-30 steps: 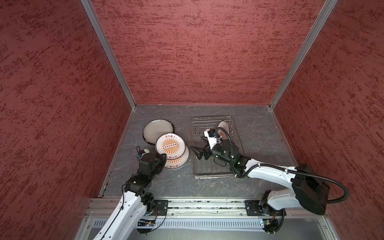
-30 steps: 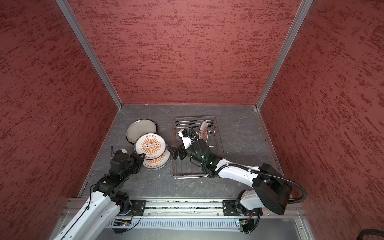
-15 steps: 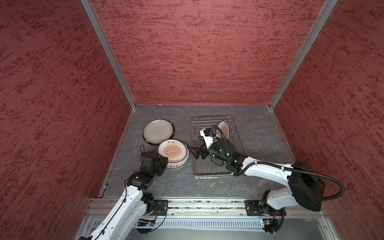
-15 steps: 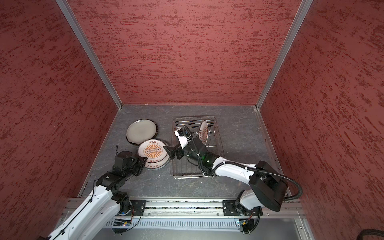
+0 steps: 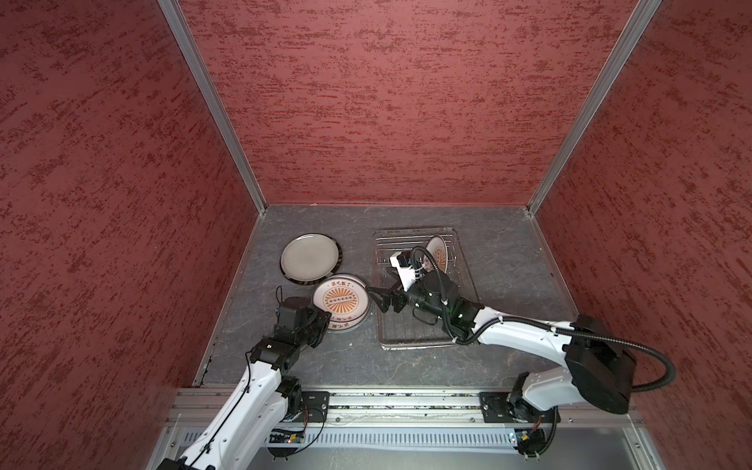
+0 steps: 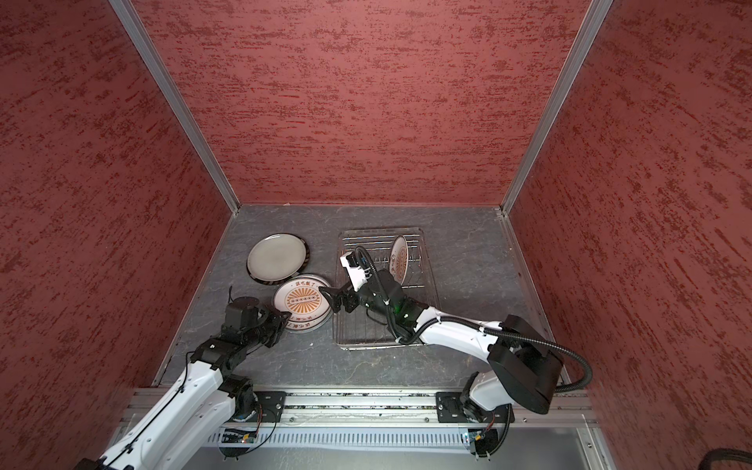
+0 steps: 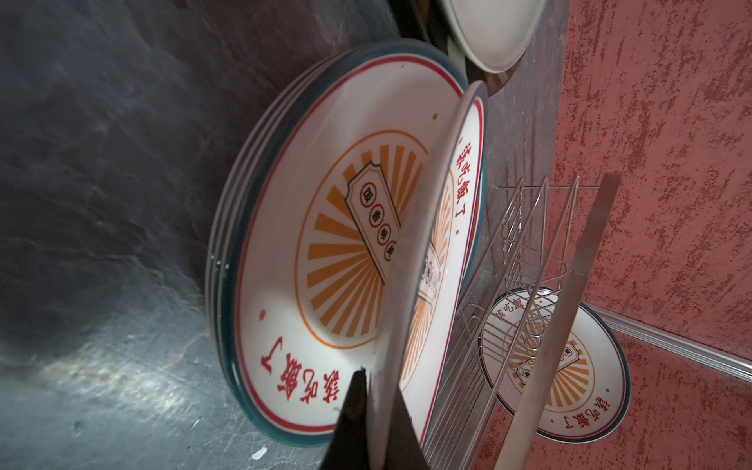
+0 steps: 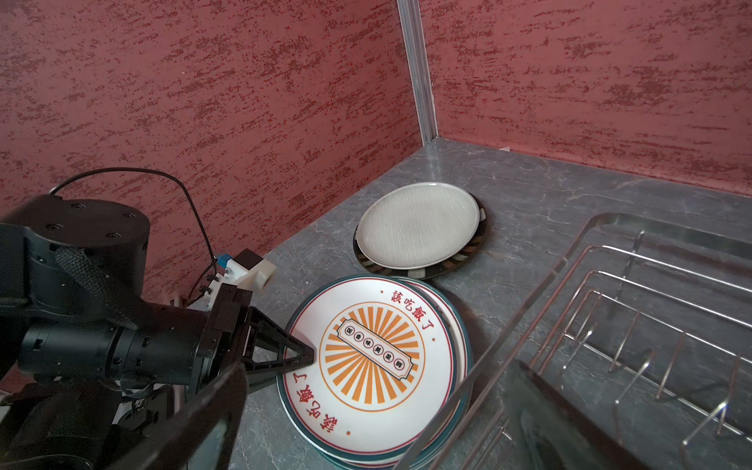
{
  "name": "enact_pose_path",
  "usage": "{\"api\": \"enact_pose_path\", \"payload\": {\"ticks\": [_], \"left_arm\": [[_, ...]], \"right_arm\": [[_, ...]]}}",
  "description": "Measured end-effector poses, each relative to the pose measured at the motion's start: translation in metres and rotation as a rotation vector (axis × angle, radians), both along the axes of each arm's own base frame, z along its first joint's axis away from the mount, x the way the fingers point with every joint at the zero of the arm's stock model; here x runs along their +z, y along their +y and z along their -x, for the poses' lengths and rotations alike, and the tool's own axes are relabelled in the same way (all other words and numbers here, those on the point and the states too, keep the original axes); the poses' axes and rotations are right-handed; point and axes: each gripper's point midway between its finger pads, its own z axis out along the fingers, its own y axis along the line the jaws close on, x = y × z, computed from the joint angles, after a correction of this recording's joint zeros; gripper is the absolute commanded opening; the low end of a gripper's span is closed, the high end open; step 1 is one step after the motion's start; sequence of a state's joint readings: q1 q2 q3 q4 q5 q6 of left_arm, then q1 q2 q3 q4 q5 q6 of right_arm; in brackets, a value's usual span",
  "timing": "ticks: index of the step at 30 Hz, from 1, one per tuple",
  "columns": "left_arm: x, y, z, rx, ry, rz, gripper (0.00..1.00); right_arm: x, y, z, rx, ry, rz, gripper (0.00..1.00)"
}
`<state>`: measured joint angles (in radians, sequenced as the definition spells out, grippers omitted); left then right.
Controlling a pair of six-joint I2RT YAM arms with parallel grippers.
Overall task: Unload the plates from the dish rack
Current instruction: 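Lower the sunburst plate onto the sunburst stack with the left gripper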
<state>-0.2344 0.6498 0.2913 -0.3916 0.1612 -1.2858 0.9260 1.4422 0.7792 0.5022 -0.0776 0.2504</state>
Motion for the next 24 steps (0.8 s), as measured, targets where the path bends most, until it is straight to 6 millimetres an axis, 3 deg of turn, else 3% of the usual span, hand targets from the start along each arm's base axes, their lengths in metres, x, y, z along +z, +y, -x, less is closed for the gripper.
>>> {"api": "enact_pose_path", "payload": {"ticks": [10, 20, 24], "left_arm": [[-0.018, 0.004, 0.000, 0.002, 0.043, 0.044, 0.28], [-0.012, 0.002, -0.002, -0.026, 0.008, 0.045, 0.56], [-0.012, 0.003, -0.003, -0.021, 0.006, 0.039, 0.58]], "right_arm": [[0.000, 0.000, 0.000, -0.002, -0.002, 0.001, 0.99], [-0.007, 0.003, -0.004, -0.010, -0.005, 0.023, 0.99], [-0.009, 0.003, -0.005, -0.016, -0.007, 0.031, 0.99]]}}
